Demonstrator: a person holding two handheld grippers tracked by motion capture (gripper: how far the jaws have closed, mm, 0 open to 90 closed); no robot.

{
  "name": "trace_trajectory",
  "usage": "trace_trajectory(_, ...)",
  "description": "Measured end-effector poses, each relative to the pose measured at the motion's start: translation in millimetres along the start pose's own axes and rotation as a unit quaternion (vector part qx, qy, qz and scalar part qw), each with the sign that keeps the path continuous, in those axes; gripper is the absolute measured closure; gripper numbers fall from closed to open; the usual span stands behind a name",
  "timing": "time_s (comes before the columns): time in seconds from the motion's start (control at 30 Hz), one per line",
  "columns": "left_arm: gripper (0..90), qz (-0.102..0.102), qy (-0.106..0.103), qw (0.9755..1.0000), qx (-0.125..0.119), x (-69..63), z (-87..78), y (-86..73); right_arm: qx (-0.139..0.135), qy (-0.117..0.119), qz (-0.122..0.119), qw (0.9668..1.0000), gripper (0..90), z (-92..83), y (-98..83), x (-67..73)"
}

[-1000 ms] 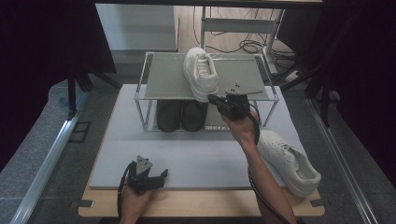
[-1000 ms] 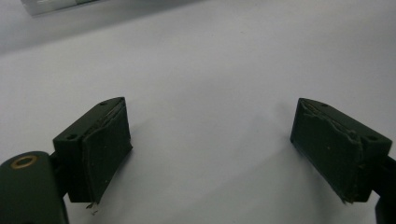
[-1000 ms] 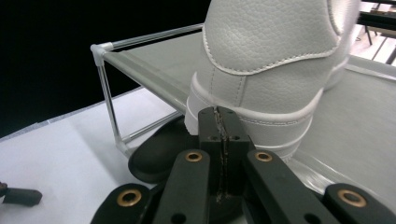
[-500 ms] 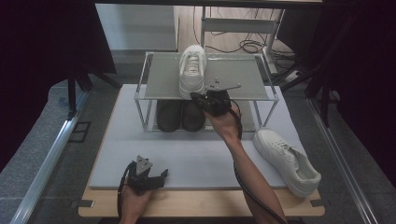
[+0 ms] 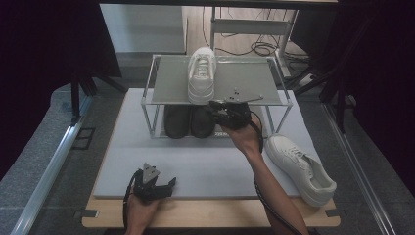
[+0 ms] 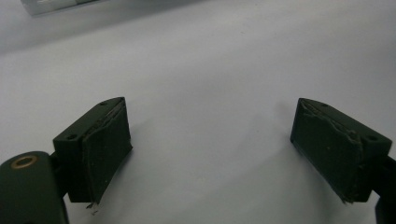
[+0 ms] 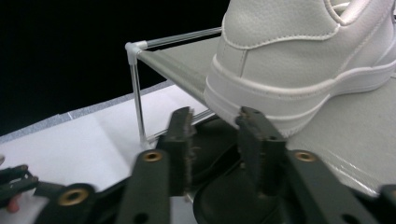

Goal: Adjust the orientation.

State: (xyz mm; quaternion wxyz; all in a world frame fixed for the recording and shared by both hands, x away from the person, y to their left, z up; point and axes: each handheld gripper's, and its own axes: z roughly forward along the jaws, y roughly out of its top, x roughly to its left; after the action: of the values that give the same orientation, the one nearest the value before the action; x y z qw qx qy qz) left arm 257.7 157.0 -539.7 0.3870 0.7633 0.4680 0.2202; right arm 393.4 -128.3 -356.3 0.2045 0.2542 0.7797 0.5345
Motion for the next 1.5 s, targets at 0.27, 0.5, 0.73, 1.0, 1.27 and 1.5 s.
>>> trace_trajectory(0.27,11.6,0.0,0.0,1.0,0.0,0.0,0.0,0.0,-0.012,0.0,-0.015,0.9998,35.9,-18.8,-7.6,3.9)
trace_trajectory(0.5,11.6,0.0,0.0,1.0,0.0,0.0,0.0,0.0,-0.011,-0.001,-0.006,0.9999,26.6,-34.4,-17.2,4.3)
trace_trajectory(0.73,11.6,0.0,0.0,1.0,0.001,0.0,-0.1,0.1,-0.005,-0.002,0.003,1.0,17.9,-48.2,-31.9,3.4)
trace_trajectory(1.0,11.6,0.0,0.0,1.0,0.001,0.0,-0.2,0.1,-0.015,-0.012,0.006,0.9998,10.3,-69.8,-43.7,0.6)
trace_trajectory(1.27,11.6,0.0,0.0,1.0,0.001,0.0,-0.2,0.1,-0.013,-0.015,0.015,0.9997,5.9,-93.0,-54.1,0.9)
trace_trajectory(1.5,11.6,-0.001,0.0,1.0,0.002,-0.1,-0.2,0.2,-0.01,-0.018,0.02,0.9996,3.6,-115.9,-66.4,1.4)
